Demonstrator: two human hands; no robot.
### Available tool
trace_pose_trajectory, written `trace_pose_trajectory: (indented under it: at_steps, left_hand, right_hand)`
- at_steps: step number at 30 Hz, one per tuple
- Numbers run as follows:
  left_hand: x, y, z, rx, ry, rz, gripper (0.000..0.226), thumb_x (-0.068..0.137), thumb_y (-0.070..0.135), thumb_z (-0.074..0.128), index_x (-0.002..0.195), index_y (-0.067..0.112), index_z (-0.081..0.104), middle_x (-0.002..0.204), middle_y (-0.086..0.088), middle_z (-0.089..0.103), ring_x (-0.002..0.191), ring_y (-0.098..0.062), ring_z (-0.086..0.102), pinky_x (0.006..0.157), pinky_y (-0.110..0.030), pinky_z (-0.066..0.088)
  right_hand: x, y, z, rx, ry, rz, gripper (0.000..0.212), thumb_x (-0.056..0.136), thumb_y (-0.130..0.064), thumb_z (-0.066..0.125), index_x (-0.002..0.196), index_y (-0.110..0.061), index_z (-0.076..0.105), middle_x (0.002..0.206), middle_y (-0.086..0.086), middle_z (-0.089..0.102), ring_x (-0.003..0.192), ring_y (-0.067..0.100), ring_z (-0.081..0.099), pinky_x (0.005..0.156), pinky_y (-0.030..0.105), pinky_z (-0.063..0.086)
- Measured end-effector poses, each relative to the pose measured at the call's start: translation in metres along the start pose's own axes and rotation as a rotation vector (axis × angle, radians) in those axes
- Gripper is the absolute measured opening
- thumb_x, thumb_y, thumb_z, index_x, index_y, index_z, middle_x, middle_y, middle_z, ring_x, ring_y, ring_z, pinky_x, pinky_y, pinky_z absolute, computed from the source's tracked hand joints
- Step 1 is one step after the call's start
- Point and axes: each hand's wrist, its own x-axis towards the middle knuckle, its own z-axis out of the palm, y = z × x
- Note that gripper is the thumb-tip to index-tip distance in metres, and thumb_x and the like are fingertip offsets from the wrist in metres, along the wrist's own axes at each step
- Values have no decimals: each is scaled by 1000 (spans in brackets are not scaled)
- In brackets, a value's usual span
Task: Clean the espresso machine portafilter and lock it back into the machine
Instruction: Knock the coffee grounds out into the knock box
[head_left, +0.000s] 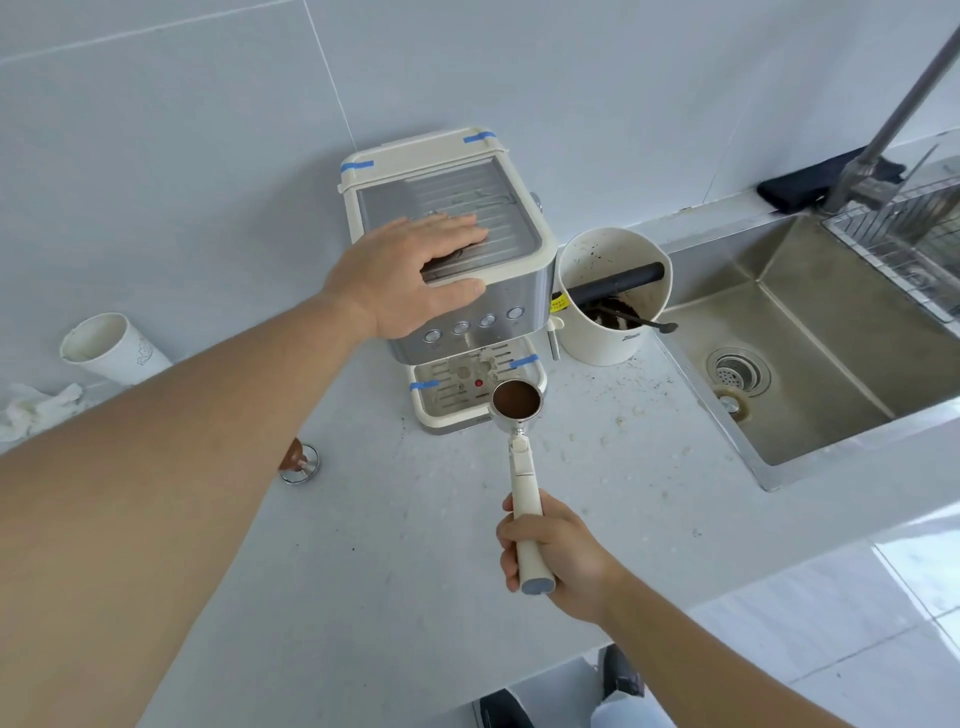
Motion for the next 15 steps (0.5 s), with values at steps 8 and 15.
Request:
trace_pose_trajectory:
  at_steps: [8,15]
  left_hand:
    - [1,3,-3,131,-116,7,72,88,62,33,152,30,26,161,9,24,148,-13,19,120,-39,13]
    - [1,8,-3,128,-144,-123,82,80,75,27,152,36,22,162,13,19,149,-9,14,121,-39,10]
  right_hand:
    - [-39,-43,-46,-61,-41,15,39,68,2,57,106,-7,53,65,9,45,43,23,42,44,27,36]
    - [-56,-81,-70,-53,-96,10,36,70,-7,57,106,-8,57,65,10,46,42,21,39,44,26,32]
